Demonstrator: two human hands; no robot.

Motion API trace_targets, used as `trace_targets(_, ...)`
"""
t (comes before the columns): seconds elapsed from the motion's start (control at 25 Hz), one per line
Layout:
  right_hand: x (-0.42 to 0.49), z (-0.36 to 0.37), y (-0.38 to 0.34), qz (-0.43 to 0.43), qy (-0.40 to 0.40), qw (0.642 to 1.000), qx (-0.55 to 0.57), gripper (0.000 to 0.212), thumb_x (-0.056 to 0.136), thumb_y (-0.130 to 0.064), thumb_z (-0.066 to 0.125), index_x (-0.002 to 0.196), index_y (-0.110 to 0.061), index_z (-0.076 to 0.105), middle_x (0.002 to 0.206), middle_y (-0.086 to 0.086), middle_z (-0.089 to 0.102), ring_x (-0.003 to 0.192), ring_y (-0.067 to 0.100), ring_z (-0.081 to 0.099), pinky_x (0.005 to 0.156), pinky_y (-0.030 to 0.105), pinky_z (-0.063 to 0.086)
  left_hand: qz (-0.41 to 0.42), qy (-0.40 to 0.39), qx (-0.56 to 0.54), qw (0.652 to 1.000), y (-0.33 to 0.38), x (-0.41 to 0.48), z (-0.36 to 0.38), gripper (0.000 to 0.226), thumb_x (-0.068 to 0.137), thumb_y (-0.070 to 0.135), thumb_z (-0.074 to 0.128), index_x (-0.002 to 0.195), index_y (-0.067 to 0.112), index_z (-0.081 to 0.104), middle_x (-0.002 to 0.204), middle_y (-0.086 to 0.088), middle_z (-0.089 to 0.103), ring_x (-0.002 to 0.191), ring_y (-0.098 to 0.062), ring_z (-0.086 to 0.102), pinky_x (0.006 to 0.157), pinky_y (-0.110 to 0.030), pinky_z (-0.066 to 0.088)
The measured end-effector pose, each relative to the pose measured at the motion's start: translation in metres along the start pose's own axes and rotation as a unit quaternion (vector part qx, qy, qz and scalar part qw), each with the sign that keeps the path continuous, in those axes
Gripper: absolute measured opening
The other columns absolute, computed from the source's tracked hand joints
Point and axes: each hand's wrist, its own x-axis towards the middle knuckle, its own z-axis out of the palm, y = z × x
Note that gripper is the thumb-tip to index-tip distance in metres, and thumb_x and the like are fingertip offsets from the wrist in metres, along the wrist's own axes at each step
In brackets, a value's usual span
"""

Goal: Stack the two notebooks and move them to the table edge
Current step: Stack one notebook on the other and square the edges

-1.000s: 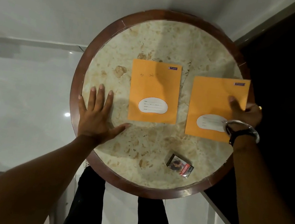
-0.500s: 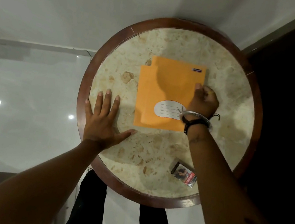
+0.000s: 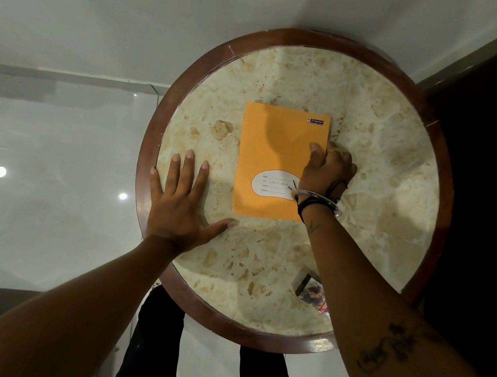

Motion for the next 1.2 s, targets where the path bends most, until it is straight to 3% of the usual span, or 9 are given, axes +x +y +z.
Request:
trace_targets(0.2,-0.002,-0.003,0.002,-0.033,-0.033,0.998,-0.045,0.04,0.094,-0.032,0.056,0.115,0.001,0.061,0.118,0.025,0.054,0.109,0.04,0.045,0.091,0.046,0.043,0.004,-0.004,0.002,1.0,0.002,0.0,-0.006,0.125,0.075,0.1,0.037,0.165,0.016,0.021,0.175,-0.015,0.011,0.161,-0.039,0.012,0.122,-0.069,0.008)
trace_targets(0.36,-0.001,-0.01,0.003,0.017,-0.045,0.998,-0.028,0.044,0.094,-0.036,0.053,0.122,-0.002,0.054,0.131,0.019,0.045,0.119,0.037,0.042,0.094,0.047,0.046,0.008,-0.008,-0.039,0.999,0.006,-0.002,-0.016,0.121,0.078,0.096,0.035,0.164,0.012,0.027,0.174,-0.019,0.013,0.161,-0.04,0.012,0.123,-0.069,0.007)
trace_targets(0.48,0.004,-0.017,-0.002,0.088,-0.052,0.995,-0.015,0.053,0.093,-0.044,0.05,0.129,-0.005,0.049,0.137,0.016,0.048,0.124,0.037,0.043,0.098,0.049,0.044,-0.006,0.015,-0.124,0.992,0.032,0.014,-0.032,0.1,0.09,0.083,0.036,0.158,0.01,0.038,0.172,-0.021,0.017,0.161,-0.039,0.013,0.125,-0.06,0.001)
trace_targets(0.56,0.005,-0.018,-0.005,0.126,-0.081,0.989,-0.017,0.06,0.09,-0.051,0.049,0.131,-0.006,0.046,0.137,0.016,0.051,0.124,0.037,0.047,0.1,0.051,0.044,-0.017,0.01,-0.206,0.978,0.061,0.037,-0.043,0.087,0.097,0.075,0.035,0.152,0.008,0.046,0.166,-0.022,0.034,0.156,-0.038,0.028,0.127,-0.056,0.014)
trace_targets(0.68,0.004,-0.018,-0.014,0.167,-0.131,0.977,-0.016,0.071,0.084,-0.056,0.055,0.133,-0.007,0.04,0.137,0.018,0.048,0.124,0.039,0.048,0.1,0.055,0.045,-0.087,0.036,-0.378,0.921,0.105,0.067,-0.057,0.065,0.102,0.05,0.056,0.141,-0.002,0.053,0.139,-0.022,0.059,0.132,-0.038,0.053,0.116,-0.051,0.04)
trace_targets(0.84,0.016,-0.024,-0.025,0.244,-0.208,0.946,0.045,0.087,0.068,-0.055,0.071,0.134,-0.009,0.037,0.14,0.015,0.047,0.126,0.038,0.048,0.104,0.054,0.043,-0.335,-0.017,-0.511,0.792,0.132,0.106,-0.073,0.073,0.095,0.048,0.069,0.149,0.005,0.046,0.147,-0.016,0.052,0.138,-0.036,0.043,0.114,-0.044,0.038)
trace_targets(0.96,0.019,-0.036,-0.023,0.226,-0.208,0.937,0.168,0.065,0.078,-0.037,0.074,0.128,-0.006,0.046,0.128,0.01,0.058,0.117,0.034,0.056,0.099,0.046,0.047,-0.356,-0.02,-0.596,0.72,0.124,0.128,-0.083,0.03,0.097,0.04,0.069,0.095,0.011,0.063,0.094,-0.008,0.065,0.093,-0.028,0.06,0.077,-0.032,0.05)
trace_targets(1.12,0.012,-0.06,-0.016,0.065,-0.194,0.907,0.369,0.031,0.09,-0.006,0.062,0.119,0.002,0.052,0.12,0.02,0.063,0.11,0.035,0.062,0.097,0.05,0.052,-0.242,0.031,-0.618,0.748,0.119,0.125,-0.112,0.031,0.092,0.045,0.073,0.081,0.02,0.058,0.087,-0.001,0.063,0.076,-0.013,0.059,0.07,-0.026,0.049)
trace_targets(1.2,0.009,-0.071,-0.013,-0.02,-0.186,0.887,0.422,0.031,0.087,-0.01,0.063,0.117,-0.015,0.054,0.117,0.011,0.065,0.11,0.03,0.064,0.095,0.046,0.053,-0.141,0.074,-0.594,0.788,0.12,0.115,-0.126,0.033,0.086,0.06,0.07,0.084,0.031,0.055,0.097,-0.007,0.061,0.084,-0.016,0.061,0.074,-0.026,0.051)
